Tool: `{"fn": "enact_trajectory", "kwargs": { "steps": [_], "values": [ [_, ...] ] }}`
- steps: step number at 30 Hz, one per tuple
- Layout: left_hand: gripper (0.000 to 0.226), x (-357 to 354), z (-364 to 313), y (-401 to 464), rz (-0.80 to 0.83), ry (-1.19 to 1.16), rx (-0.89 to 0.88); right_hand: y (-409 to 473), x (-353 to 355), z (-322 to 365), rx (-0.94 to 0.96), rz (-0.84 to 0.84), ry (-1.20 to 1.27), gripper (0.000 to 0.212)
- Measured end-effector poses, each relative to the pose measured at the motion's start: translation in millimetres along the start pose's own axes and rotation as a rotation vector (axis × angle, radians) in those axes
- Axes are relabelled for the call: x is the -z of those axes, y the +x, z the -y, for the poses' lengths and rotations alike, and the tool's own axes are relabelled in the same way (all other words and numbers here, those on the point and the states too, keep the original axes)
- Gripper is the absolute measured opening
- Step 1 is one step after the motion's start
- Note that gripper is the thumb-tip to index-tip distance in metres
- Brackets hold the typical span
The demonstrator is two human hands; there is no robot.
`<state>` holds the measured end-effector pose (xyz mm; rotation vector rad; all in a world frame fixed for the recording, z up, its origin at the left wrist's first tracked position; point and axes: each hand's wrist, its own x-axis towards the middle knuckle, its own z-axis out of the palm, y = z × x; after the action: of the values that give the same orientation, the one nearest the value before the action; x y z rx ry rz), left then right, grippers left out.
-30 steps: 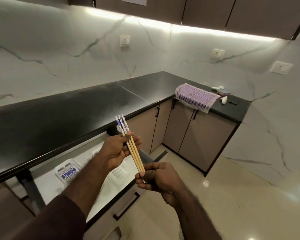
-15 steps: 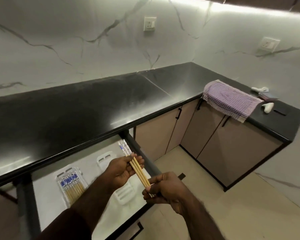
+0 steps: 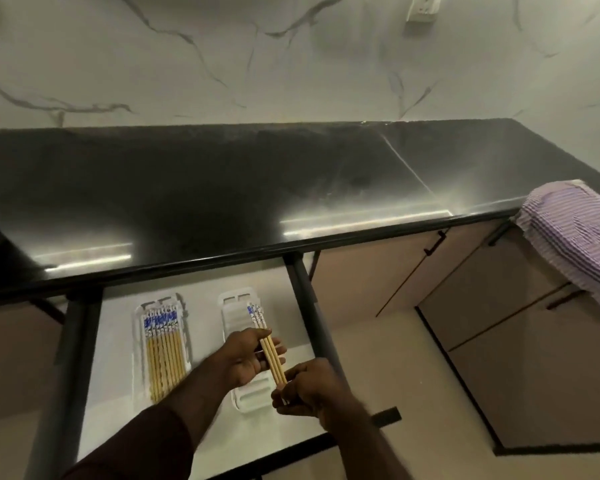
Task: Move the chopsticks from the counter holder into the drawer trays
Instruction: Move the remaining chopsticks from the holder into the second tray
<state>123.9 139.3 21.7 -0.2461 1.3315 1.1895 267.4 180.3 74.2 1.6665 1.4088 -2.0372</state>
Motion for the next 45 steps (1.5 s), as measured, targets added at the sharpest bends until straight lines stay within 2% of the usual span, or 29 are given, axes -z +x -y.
{"fn": "enact_trajectory", "kwargs": {
  "steps": [7,16,19,24,28,38,45],
  "values": [
    [0.019,11.2,1.0,34.2,-0.173,0.067,-0.052,61.0,-17.6,-23.5,0.018,-0.094,-0.084,0.015],
    [0.016,18.9,-1.1,61.2,-0.21,0.042,-0.019,107.4,-38.5,-37.1,0.09,-0.204,-0.28,0.013],
    [0.021,22.5,-4.8,67.9,-0.175,-0.011,-0.018,116.2,-46.2,-37.8,0.123,-0.237,-0.369,0.01],
    [0.045,28.3,-6.7,80.6,-0.131,-0.085,-0.009,124.0,-54.0,-37.8,0.185,-0.293,-0.537,0.02],
    [0.056,28.5,-5.8,84.2,-0.15,-0.104,0.004,127.8,-55.7,-39.2,0.243,-0.345,-0.712,0.02],
    [0.054,21.7,2.3,88.5,-0.231,0.032,-0.059,127.5,-74.0,-49.6,0.362,-0.373,-0.876,0.032],
    [0.054,24.2,10.5,88.8,-0.222,0.071,-0.058,134.4,-79.4,-48.0,0.325,-0.378,-0.877,0.036]
  ]
}}
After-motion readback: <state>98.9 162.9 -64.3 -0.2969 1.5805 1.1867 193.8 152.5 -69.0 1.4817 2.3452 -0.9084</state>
